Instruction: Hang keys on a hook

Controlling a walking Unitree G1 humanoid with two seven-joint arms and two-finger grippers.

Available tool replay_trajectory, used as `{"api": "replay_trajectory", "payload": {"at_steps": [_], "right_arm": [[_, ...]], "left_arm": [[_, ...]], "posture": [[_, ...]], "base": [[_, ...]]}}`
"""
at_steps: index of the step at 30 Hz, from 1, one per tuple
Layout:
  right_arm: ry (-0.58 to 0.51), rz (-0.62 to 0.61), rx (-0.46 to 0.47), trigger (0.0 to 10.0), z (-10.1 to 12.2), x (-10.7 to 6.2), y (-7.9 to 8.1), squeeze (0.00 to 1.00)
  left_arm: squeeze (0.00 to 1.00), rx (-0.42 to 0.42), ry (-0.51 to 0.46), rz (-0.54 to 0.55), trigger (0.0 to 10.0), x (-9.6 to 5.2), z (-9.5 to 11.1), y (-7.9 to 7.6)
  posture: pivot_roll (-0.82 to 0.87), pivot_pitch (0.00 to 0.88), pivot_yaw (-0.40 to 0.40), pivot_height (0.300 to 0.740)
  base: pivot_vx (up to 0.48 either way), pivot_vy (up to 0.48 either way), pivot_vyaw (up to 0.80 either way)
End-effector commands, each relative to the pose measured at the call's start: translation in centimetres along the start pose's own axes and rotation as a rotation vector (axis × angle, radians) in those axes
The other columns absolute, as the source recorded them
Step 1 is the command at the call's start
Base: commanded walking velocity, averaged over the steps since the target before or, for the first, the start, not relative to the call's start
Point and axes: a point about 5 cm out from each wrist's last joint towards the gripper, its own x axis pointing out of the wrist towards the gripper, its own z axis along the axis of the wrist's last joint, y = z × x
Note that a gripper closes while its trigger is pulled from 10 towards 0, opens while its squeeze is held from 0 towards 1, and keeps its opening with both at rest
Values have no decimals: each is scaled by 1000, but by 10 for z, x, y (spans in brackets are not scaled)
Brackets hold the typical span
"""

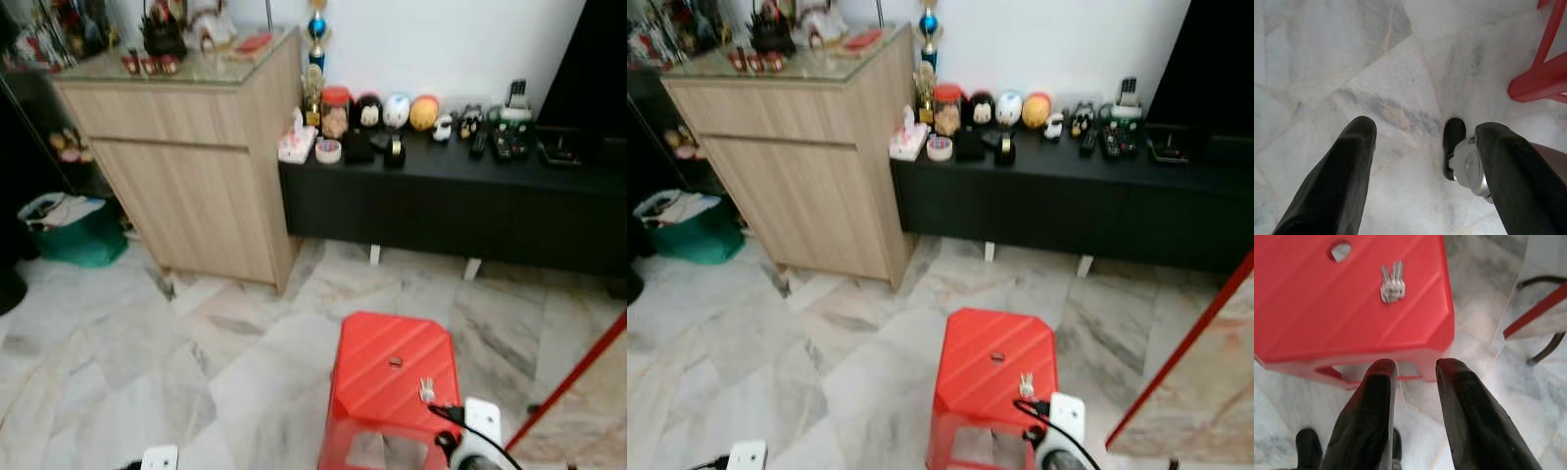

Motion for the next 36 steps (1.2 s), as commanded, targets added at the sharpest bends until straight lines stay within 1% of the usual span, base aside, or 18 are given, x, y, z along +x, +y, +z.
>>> {"api": "replay_trajectory", "payload": {"at_steps": [1,2,6,7,9,10,11,12,15,16,17,19,22,24,28,31,34,36], "right_arm": [[-58,17,7,10000,13,2,8,0],[-58,17,7,10000,13,2,8,0],[-147,16,14,10000,32,3,10,0],[-207,22,18,10000,46,4,11,0],[-265,33,0,10000,61,3,13,0],[-307,49,-31,10000,70,3,15,0],[-379,74,-78,10000,85,1,19,0],[-402,81,-89,10000,90,0,20,0],[-472,108,-92,10000,102,-3,24,0],[-518,116,-123,10000,107,-5,27,0],[-538,122,-125,10000,109,-6,29,0],[-556,128,-122,10000,112,-7,30,0],[-657,139,-148,10000,118,-14,40,0],[-669,140,-149,10000,119,-15,41,0],[-708,113,-107,10000,116,-18,38,0],[-718,108,-113,10000,116,-19,37,0],[-717,89,-104,10000,115,-19,32,0],[-706,86,-118,10000,115,-18,31,0]], "left_arm": [[0,10,-18,10,10000,0,4,5],[0,10,-18,10,10000,0,4,5],[0,11,-97,12,10000,3,23,7],[0,-1,-147,13,10000,5,36,9],[0,7,-204,10,10000,6,50,9],[0,4,-244,4,10000,6,59,9],[0,4,-326,-14,10000,6,75,8],[0,8,-358,-21,10000,5,82,7],[0,44,-507,-41,10000,2,110,2],[0,59,-607,-53,10000,-3,127,-4],[0,59,-647,-63,10000,-6,133,-7],[0,59,-682,-74,10000,-8,138,-10],[0,68,-817,-112,10000,-20,151,-26],[0,60,-835,-116,10000,-23,153,-29],[0,32,-918,-159,10000,-34,160,-44],[0,28,-932,-163,10000,-36,161,-45],[0,19,-929,-157,10000,-35,163,-43],[0,47,-917,-160,10000,-34,159,-42]], "posture": [[27,0,-11,740],[27,0,-11,740],[29,0,-15,740],[29,0,-19,740],[25,0,-17,740],[22,0,-16,740],[20,0,-18,740],[20,0,-18,740],[22,0,-27,740],[18,0,-32,740],[16,0,-35,740],[17,0,-36,740],[18,0,-42,740],[22,0,-42,740],[22,0,-36,740],[22,0,-36,740],[20,0,-31,740],[13,0,-27,740]], "base": [[0,0,0],[0,0,0],[0,0,0],[0,0,0],[0,0,0],[0,0,0],[0,0,0],[0,0,0],[0,0,0],[0,0,0],[0,0,0],[0,0,0],[0,0,0],[0,0,0],[0,0,0],[0,0,0],[0,0,0],[0,0,0]]}}
